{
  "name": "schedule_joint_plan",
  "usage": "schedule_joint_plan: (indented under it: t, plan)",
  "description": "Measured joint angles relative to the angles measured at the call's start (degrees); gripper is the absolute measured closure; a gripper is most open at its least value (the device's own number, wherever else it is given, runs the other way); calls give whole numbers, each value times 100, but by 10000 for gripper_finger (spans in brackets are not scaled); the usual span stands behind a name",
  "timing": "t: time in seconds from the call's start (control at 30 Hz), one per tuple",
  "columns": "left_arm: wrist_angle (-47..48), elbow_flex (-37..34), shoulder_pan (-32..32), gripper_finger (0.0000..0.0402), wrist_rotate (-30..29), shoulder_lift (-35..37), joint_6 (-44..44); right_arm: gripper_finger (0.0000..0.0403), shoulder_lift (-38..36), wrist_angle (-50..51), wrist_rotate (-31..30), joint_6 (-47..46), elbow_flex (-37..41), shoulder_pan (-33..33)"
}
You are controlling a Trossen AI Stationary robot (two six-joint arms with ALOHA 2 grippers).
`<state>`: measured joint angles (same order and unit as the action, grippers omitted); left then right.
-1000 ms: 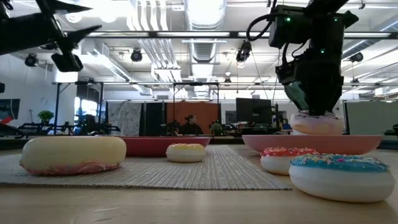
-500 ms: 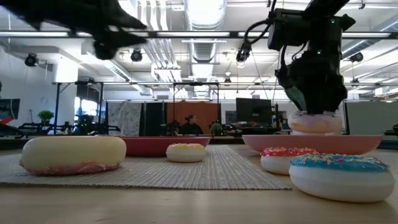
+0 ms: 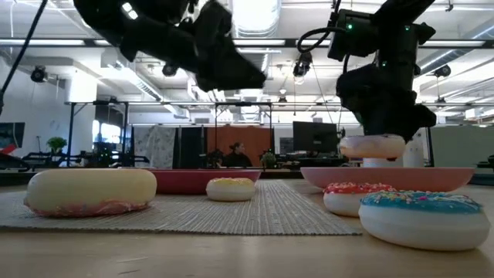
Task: Pick & Place donuts
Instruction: Put the large purple donut into the light pink plate
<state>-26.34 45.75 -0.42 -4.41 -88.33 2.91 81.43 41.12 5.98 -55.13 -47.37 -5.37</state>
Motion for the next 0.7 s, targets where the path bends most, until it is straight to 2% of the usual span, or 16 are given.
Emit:
schedule_joint_plan:
  t: [0.13,0.27,0.57,0.7]
  plan:
    - [-562,393,-95,265,329,-732,-85,163,-2,-249,18,-261,15,-4]
    - [-717,1008,-103,265,321,-1368,602,163,-28,-432,16,-300,54,-32]
    - [-620,2513,-83,265,342,-2981,1044,163,-91,-476,16,-144,144,-42]
    - [-74,3072,-85,265,339,-3458,1264,163,-92,-403,19,-50,225,-42]
